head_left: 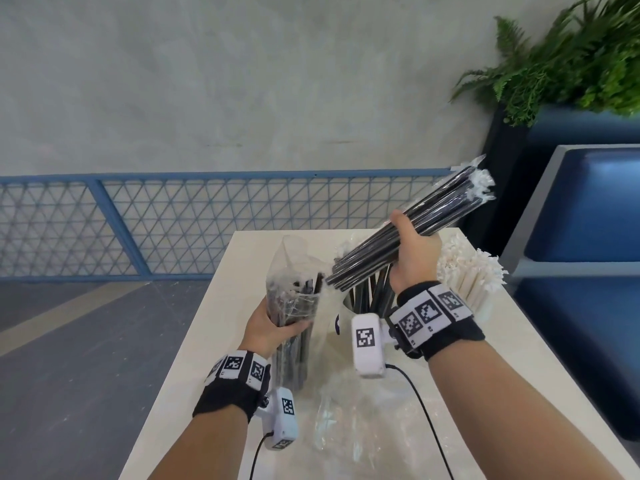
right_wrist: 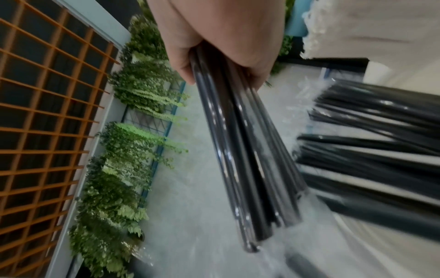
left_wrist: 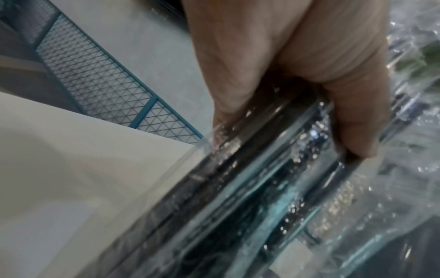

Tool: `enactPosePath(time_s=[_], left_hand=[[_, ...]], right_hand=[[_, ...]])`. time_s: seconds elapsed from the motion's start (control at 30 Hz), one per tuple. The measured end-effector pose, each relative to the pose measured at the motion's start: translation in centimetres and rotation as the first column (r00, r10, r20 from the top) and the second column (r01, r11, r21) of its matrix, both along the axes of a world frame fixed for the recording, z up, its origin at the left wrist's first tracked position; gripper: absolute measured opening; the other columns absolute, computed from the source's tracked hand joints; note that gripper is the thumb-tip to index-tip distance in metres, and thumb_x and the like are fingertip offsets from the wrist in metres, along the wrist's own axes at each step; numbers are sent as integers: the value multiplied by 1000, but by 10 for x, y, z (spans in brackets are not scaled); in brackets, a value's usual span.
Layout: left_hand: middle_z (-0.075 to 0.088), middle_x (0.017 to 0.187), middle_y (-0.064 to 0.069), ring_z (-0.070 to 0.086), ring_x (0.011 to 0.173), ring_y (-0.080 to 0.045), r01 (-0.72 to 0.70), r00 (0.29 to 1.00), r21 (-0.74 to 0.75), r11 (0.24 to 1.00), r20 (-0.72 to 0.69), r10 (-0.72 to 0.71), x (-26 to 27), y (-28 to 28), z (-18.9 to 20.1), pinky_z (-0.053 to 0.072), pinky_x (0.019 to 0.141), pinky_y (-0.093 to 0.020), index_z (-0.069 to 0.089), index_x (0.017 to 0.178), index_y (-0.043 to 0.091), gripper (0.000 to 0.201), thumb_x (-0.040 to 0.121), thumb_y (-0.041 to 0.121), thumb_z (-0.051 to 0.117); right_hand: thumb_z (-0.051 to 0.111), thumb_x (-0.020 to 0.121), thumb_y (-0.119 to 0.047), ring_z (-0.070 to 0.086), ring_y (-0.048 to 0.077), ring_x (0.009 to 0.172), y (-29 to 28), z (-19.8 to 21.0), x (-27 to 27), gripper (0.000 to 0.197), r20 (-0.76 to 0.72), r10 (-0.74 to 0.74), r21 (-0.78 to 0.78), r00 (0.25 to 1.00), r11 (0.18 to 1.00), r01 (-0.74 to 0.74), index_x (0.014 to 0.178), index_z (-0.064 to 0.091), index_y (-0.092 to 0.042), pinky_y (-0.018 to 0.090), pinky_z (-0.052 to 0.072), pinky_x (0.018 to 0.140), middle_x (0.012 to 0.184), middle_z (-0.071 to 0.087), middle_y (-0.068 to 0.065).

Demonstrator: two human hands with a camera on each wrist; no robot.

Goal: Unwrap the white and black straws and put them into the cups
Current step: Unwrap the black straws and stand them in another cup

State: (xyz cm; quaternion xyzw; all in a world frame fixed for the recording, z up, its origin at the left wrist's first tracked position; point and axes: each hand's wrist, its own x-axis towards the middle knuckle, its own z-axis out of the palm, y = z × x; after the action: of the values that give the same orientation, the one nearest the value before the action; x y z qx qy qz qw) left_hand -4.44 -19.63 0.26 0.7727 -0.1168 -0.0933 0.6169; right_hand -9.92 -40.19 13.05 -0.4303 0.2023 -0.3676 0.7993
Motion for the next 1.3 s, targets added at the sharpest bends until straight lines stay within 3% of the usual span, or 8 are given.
enactPosePath(time_s=[0.33,0.5,0.7,0.83,0.93,1.07,1.2,1.3], left_hand=[[72,80,10,68,73,-1,-61,997,-145,988,-49,54,6,2,-7,53,73,-25,61,90,22,38,69,-5,77],[71,91,0,70,79,-4,-31,997,-202,979,-77,16,5,3,-10,53,64,-13,60,105,9,42,69,-7,76],[72,95,-3,70,84,-5,-9,997,-235,972,-80,-10,7,3,-14,54,72,-19,61,109,5,46,68,-7,77],[75,89,0,71,82,-9,7,997,-257,966,-75,-28,7,0,-15,54,67,-17,60,110,1,46,68,-10,76],[74,94,-3,71,89,-14,22,996,-265,964,-81,-45,7,2,-16,55,71,-21,60,111,2,49,66,-6,79],[71,105,-15,69,99,-26,26,990,-290,957,-124,-64,5,6,-19,54,86,-37,57,117,2,79,48,23,90],[74,99,-8,70,95,-18,62,990,-264,962,-105,-92,0,5,-20,56,78,-26,59,112,4,52,65,-2,81],[75,93,-3,71,90,-14,59,989,-276,959,-113,-94,-4,7,-20,57,75,-25,61,109,5,44,69,-10,74]], right_hand=[[73,76,-17,62,12,78,2,-16,-7,30,-157,-109,-558,981,830,3,100,56,-12,23,53,70,87,63,-3],[78,71,-22,64,17,92,9,-52,-4,39,-251,-46,-536,967,838,-99,103,55,-22,36,53,86,95,66,-3],[71,78,-11,56,-5,64,6,-59,-3,38,-188,-92,-682,978,728,-62,108,49,-18,16,47,64,76,58,-12],[73,77,-16,63,20,87,5,-84,-7,45,-511,5,-644,860,660,-387,116,51,-16,26,48,73,91,64,0],[77,73,-25,57,18,102,9,-85,-11,55,-461,-116,-736,880,603,-306,119,49,-16,24,42,83,110,60,3],[66,84,-24,50,11,98,32,-49,-20,29,47,-213,-924,976,363,123,109,56,-14,19,39,87,109,54,-1],[36,90,-41,52,20,85,54,-39,-14,37,-226,-147,-973,963,-17,-231,94,64,-17,29,40,86,94,62,-1],[28,88,-51,56,30,96,60,-49,-11,53,-459,-260,-859,850,-114,-499,104,64,-15,36,38,95,105,62,5]])
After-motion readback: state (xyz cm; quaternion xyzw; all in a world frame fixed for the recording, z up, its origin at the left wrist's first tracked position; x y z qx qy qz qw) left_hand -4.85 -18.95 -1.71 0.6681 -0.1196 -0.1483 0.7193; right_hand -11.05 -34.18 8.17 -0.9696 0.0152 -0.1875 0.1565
